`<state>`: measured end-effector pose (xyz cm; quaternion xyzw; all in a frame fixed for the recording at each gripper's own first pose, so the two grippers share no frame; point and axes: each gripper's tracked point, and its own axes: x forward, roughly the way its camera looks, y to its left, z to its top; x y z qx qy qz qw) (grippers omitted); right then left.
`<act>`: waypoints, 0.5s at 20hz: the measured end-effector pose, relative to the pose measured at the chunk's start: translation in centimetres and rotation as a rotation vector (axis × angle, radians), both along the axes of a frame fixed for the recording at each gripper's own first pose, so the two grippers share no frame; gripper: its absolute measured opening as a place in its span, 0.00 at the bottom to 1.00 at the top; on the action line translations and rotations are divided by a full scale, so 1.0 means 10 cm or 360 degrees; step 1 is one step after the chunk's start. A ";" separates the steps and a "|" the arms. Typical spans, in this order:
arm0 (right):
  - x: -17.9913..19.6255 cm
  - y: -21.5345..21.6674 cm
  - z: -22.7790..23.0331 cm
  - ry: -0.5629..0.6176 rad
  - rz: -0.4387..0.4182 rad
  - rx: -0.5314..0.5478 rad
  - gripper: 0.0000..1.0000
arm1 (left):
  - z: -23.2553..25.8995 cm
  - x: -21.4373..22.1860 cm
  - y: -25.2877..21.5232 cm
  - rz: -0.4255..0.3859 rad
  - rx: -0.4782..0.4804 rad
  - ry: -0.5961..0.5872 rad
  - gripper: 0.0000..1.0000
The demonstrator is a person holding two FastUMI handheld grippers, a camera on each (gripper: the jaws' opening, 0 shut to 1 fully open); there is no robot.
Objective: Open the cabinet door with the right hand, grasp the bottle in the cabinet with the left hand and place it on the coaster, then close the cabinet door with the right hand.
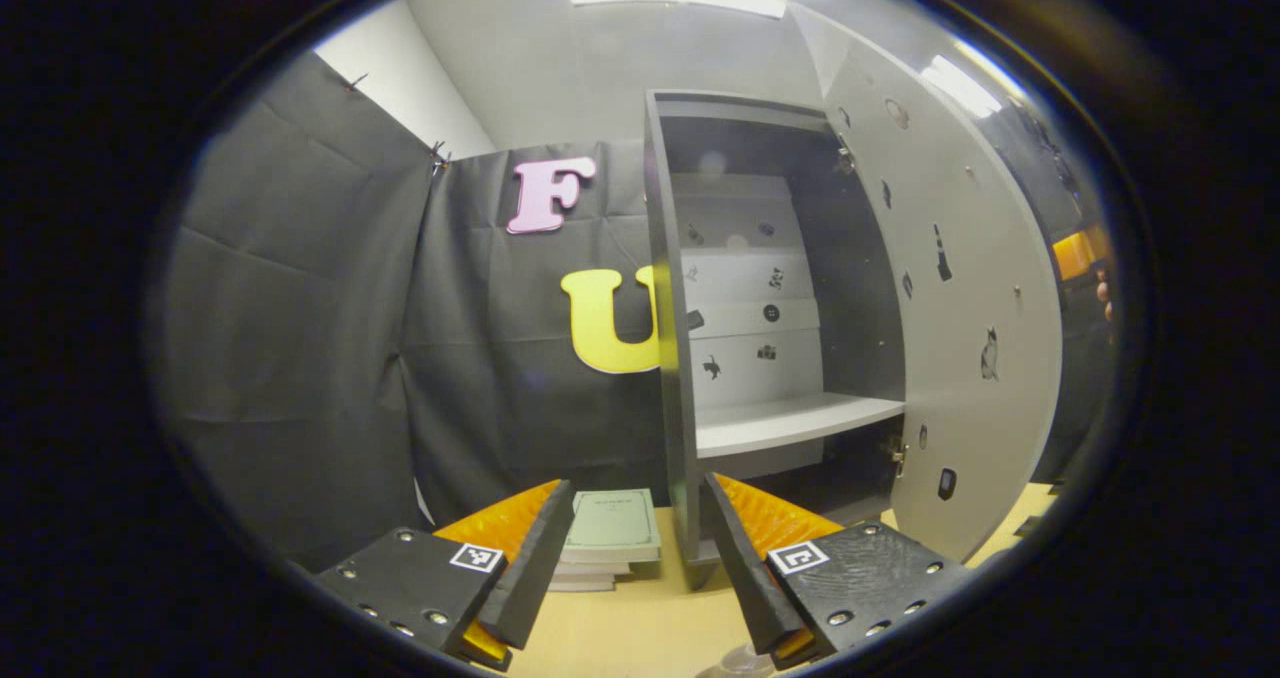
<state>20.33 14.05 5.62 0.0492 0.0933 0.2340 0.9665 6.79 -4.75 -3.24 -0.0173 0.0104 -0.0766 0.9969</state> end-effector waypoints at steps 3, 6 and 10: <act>0.10 0.16 0.02 -0.0005 -0.0007 0.0030 0.97 | -0.04 0.02 0.22 0.0027 -0.0022 0.0008 0.78; 0.13 0.16 -0.02 0.0002 -0.0022 0.0034 0.98 | -0.07 0.06 0.46 0.0073 -0.0025 0.0012 0.78; 0.42 0.35 -0.15 0.0019 -0.0064 0.0032 0.98 | -0.22 0.09 0.69 0.0126 -0.0034 0.0044 0.78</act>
